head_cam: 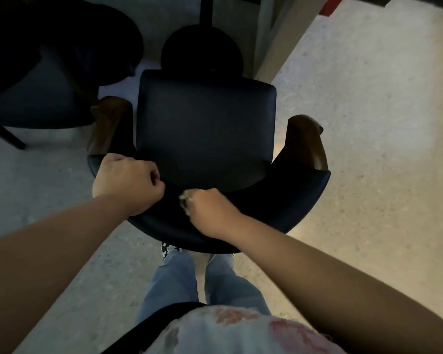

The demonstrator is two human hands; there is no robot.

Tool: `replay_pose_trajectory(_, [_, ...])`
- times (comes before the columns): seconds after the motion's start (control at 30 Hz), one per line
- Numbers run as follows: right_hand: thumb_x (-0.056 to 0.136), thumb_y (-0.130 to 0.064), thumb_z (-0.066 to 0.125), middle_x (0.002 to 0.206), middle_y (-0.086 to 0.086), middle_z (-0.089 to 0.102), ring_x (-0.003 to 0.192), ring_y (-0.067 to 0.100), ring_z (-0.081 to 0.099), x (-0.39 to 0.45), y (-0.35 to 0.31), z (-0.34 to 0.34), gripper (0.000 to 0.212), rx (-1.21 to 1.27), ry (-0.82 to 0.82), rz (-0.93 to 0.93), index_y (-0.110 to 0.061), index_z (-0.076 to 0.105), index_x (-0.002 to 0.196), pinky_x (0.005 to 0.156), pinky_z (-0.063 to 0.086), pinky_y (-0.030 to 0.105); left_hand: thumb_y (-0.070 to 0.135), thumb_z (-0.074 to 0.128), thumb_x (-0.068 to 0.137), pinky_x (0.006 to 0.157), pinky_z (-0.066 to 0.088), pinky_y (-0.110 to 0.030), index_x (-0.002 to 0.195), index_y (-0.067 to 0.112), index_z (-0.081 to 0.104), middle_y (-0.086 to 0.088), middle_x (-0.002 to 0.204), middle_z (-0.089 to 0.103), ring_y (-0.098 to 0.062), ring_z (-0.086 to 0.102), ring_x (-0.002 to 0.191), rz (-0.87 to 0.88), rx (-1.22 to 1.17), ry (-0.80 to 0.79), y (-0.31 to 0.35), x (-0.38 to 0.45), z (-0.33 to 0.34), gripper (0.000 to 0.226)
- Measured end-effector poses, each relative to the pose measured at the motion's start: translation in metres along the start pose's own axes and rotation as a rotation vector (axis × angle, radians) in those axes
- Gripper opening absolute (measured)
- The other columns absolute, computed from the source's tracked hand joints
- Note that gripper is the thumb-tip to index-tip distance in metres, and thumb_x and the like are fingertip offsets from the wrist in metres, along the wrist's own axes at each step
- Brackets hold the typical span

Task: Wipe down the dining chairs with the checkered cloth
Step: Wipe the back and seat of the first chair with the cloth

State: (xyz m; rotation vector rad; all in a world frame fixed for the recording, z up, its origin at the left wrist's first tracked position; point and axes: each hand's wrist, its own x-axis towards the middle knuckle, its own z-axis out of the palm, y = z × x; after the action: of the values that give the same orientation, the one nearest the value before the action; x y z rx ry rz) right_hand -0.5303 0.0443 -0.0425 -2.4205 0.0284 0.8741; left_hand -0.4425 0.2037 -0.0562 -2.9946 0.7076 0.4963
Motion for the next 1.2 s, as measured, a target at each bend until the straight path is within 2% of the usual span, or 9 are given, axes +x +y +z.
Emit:
replay_pose_trajectory(0.17, [0.089, -0.009, 0.046, 0.106, 0.023, 0.064, 0.099, 0.042, 0.059, 0.020, -0.016, 0.009, 0.023, 0.135, -0.002, -0.008, -0.008, 0.059, 0.108, 0.077, 0.047, 0.038, 0.044, 0.044, 0.081, 0.090, 0.037, -0.032, 0.078, 0.036, 0.063, 0.013, 0.056, 0.054, -0.011, 0.054, 0.065, -0.006, -0.001, 0.003, 0.001, -0.001, 0.000, 0.021])
replay_pose_trajectory(0.3, [0.092, -0.016, 0.051, 0.102, 0.021, 0.065, 0.094, 0.039, 0.060, 0.011, 0.025, -0.006, 0.017, -0.006, -0.131, -0.052, -0.004, 0.061, 0.097, 0.068, 0.043, 0.032, 0.043, 0.045, 0.083, 0.090, 0.038, -0.032, 0.080, 0.036, 0.064, 0.014, 0.055, 0.053, -0.010, 0.055, 0.065, 0.006, 0.003, -0.015, 0.000, -0.001, -0.002, 0.020])
replay_pose_trajectory(0.4, [0.087, -0.013, 0.053, 0.085, 0.014, 0.062, 0.087, 0.036, 0.060, -0.001, 0.060, -0.026, 0.006, -0.159, -0.232, -0.026, -0.010, 0.055, 0.082, 0.062, 0.038, 0.030, 0.042, 0.045, 0.085, 0.088, 0.037, -0.031, 0.080, 0.036, 0.064, 0.014, 0.054, 0.052, -0.009, 0.054, 0.064, 0.007, -0.011, -0.012, -0.001, -0.001, -0.002, 0.021])
replay_pose_trajectory(0.5, [0.086, -0.014, 0.056, 0.081, 0.009, 0.057, 0.080, 0.032, 0.061, -0.004, 0.095, -0.054, 0.003, -0.367, -0.314, 0.035, -0.015, 0.056, 0.083, 0.060, 0.037, 0.027, 0.043, 0.044, 0.085, 0.089, 0.039, -0.031, 0.080, 0.036, 0.064, 0.015, 0.055, 0.052, -0.008, 0.054, 0.064, 0.008, -0.009, -0.027, -0.001, -0.001, -0.003, 0.022])
replay_pose_trajectory(0.67, [0.088, -0.013, 0.055, 0.073, 0.000, 0.046, 0.056, 0.012, 0.042, 0.019, 0.143, -0.090, 0.016, -0.605, -0.346, 0.173, -0.021, 0.048, 0.076, 0.050, 0.032, 0.025, 0.044, 0.043, 0.085, 0.091, 0.039, -0.032, 0.081, 0.036, 0.063, 0.015, 0.058, 0.053, -0.008, 0.056, 0.068, -0.002, -0.016, -0.042, 0.000, -0.001, -0.004, 0.022])
replay_pose_trajectory(0.77, [0.090, -0.014, 0.054, 0.087, 0.007, 0.053, 0.068, 0.020, 0.052, 0.040, 0.157, -0.091, 0.004, -0.668, -0.375, 0.217, -0.015, 0.057, 0.092, 0.058, 0.038, 0.027, 0.043, 0.045, 0.085, 0.093, 0.039, -0.033, 0.082, 0.036, 0.065, 0.014, 0.062, 0.056, -0.010, 0.058, 0.072, -0.003, -0.031, -0.043, 0.000, -0.002, -0.004, 0.022])
replay_pose_trajectory(0.93, [0.099, -0.022, 0.046, 0.121, 0.014, 0.059, 0.107, 0.030, 0.058, 0.080, 0.170, -0.077, 0.030, -0.631, -0.480, 0.336, -0.004, 0.058, 0.119, 0.078, 0.042, 0.029, 0.044, 0.041, 0.083, 0.093, 0.037, -0.032, 0.081, 0.036, 0.064, 0.013, 0.061, 0.056, -0.010, 0.058, 0.071, -0.008, -0.029, -0.045, 0.000, -0.001, -0.004, 0.024])
replay_pose_trajectory(1.03, [0.097, -0.023, 0.047, 0.130, 0.014, 0.055, 0.114, 0.031, 0.056, 0.094, 0.168, -0.063, 0.035, -0.591, -0.522, 0.379, -0.004, 0.055, 0.125, 0.084, 0.044, 0.031, 0.044, 0.043, 0.082, 0.094, 0.037, -0.032, 0.081, 0.035, 0.065, 0.012, 0.064, 0.058, -0.010, 0.059, 0.074, -0.018, -0.034, -0.049, 0.000, -0.002, -0.004, 0.024])
replay_pose_trajectory(1.2, [0.094, -0.025, 0.049, 0.124, 0.018, 0.060, 0.109, 0.032, 0.059, 0.106, 0.133, -0.016, 0.035, -0.351, -0.544, 0.349, 0.000, 0.060, 0.117, 0.076, 0.040, 0.027, 0.046, 0.043, 0.081, 0.093, 0.033, -0.028, 0.079, 0.035, 0.065, 0.012, 0.064, 0.058, -0.008, 0.058, 0.075, -0.025, -0.035, -0.038, 0.000, -0.001, -0.002, 0.025])
